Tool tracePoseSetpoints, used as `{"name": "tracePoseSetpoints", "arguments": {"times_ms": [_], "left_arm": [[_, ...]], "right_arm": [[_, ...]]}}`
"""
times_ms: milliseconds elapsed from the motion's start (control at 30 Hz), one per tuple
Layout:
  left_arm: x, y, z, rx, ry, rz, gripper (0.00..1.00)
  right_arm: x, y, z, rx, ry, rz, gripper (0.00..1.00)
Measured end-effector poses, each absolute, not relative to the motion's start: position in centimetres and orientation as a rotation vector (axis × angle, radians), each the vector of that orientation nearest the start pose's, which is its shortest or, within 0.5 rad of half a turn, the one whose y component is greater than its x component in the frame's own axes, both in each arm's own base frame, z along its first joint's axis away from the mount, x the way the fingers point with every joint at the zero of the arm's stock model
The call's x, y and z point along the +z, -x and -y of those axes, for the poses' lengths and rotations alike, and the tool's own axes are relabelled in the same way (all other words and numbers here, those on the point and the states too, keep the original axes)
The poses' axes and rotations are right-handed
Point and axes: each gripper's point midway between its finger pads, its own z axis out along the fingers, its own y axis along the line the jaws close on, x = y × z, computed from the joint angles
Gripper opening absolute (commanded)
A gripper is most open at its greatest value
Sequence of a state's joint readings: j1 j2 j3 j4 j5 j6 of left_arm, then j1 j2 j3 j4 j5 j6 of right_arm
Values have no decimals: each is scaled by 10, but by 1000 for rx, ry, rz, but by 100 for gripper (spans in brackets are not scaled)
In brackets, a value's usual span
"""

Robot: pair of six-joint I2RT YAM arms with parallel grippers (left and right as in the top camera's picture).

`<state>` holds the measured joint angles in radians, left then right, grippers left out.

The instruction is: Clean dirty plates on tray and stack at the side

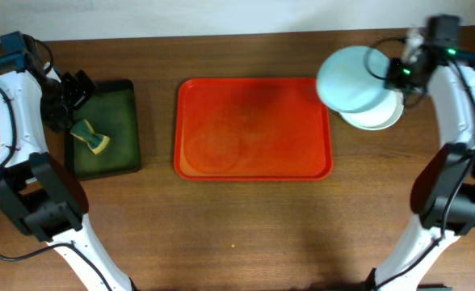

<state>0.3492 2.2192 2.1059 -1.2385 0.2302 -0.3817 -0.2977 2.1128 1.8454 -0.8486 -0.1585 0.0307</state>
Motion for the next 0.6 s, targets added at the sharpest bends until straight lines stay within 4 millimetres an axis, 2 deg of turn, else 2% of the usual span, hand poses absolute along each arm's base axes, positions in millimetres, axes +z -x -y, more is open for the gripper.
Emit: {"name": "tracePoseSetpoints", "arguments": {"times_ms": [67,167,300,467,500,567,600], "left_arm": [[120,-466,-128,-341,1005,-2729,99],[120,-466,-128,-341,1005,-2729,100],[120,-466,-128,-341,1005,-2729,99],[120,-466,-128,-341,1005,-2729,99],[120,-466,-128,-341,1005,-2729,99],[120,-466,-128,-341,1005,-2729,99],[120,-466,-128,-341,1005,-2729,99]], "right_arm": [[92,-496,149,189,-523,-2643,4],[81,-499,173,230,-647,-2594,4],[80,-500,176,247,-682,-2576,4],[68,-496,177,234,-709,-2608,4],[67,-494,177,233,-714,-2615,7],[65,-490,176,229,-727,-2633,33],[64,-489,177,223,-728,-2637,27]]}}
